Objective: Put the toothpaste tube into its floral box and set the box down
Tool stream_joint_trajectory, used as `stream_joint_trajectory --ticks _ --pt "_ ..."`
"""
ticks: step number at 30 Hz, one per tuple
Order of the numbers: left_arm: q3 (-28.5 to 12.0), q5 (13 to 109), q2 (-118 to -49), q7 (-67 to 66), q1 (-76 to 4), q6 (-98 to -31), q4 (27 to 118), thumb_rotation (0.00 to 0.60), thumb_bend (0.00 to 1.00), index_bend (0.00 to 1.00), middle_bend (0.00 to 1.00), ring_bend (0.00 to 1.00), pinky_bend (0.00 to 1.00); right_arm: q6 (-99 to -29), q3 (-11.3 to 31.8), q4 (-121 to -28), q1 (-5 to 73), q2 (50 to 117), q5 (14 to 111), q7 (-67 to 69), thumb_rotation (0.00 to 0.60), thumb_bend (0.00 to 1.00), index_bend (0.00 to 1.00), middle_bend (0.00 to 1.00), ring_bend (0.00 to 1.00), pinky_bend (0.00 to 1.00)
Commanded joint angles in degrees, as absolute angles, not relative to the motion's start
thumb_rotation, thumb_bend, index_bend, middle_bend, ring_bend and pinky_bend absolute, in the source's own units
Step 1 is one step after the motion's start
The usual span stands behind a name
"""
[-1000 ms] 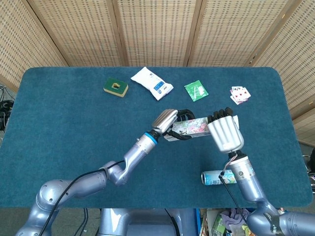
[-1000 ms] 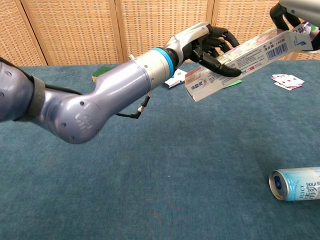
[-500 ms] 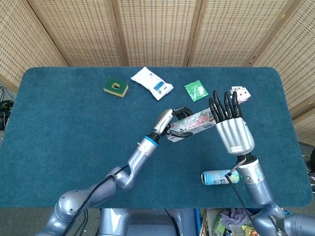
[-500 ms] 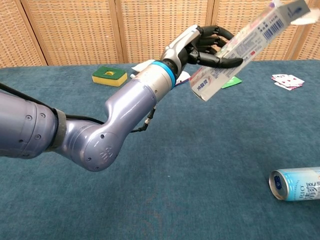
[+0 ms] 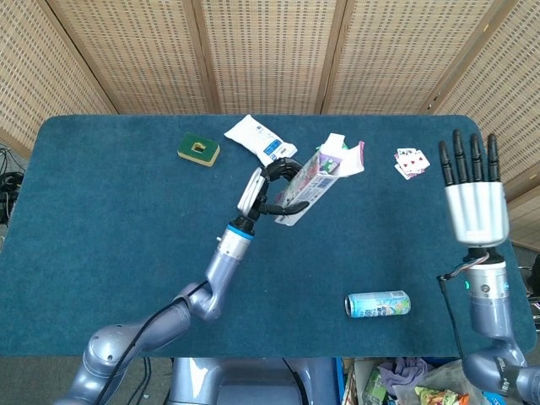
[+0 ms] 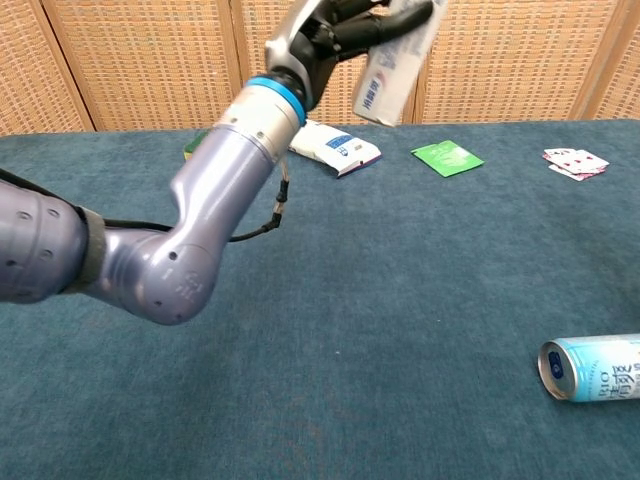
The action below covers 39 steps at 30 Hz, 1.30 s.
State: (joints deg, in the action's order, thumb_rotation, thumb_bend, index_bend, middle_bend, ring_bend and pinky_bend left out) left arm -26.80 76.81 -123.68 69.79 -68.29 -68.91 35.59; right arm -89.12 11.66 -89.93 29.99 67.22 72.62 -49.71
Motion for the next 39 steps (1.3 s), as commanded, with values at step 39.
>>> stream_joint_trajectory --ticks 39 --pt "-13.24 88.34 -115.86 63.40 -59.41 -74.69 25.97 0.600 0.42 0.29 0.31 0.37 0.56 -83.17 14.96 -86.00 27.35 67.19 67.77 -43.15 0.600 0.00 0.00 0.00 0.02 0.00"
